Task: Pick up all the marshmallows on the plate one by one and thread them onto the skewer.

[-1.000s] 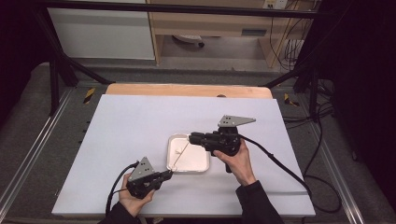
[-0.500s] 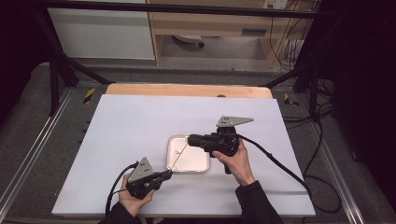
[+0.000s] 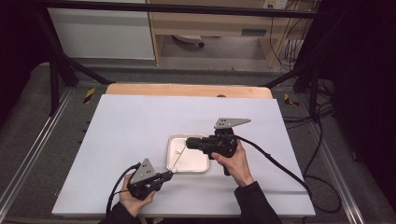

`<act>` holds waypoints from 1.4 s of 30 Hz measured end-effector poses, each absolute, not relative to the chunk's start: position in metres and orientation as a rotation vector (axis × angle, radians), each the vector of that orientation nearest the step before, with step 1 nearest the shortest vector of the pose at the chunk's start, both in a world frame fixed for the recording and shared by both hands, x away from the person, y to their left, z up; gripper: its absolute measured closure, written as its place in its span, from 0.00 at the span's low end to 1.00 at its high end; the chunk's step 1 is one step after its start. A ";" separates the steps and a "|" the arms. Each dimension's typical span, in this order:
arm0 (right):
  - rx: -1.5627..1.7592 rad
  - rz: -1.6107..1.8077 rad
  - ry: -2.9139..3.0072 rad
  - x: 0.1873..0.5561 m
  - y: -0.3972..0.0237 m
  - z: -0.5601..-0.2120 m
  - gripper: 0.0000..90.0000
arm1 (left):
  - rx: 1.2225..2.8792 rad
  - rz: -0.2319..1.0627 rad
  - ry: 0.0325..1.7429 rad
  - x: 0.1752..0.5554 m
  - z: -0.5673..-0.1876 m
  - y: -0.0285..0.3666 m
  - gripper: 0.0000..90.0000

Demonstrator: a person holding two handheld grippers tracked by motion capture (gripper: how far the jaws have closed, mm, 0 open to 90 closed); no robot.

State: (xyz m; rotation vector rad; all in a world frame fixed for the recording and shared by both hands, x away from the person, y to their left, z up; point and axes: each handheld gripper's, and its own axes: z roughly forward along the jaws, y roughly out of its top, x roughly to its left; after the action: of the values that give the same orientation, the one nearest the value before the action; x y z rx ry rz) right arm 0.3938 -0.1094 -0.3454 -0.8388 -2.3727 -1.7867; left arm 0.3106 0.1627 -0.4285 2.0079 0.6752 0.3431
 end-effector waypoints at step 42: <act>-0.760 -1.645 -2.439 0.385 -0.102 -0.361 0.92 | 2.063 0.350 0.669 0.309 -0.427 0.159 0.99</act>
State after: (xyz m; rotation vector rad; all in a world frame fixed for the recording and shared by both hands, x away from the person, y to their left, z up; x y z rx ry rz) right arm 0.3848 -0.1020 -0.3613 -0.7599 -2.4389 -1.6451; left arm 0.3087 0.1592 -0.4266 2.0625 0.6692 0.3496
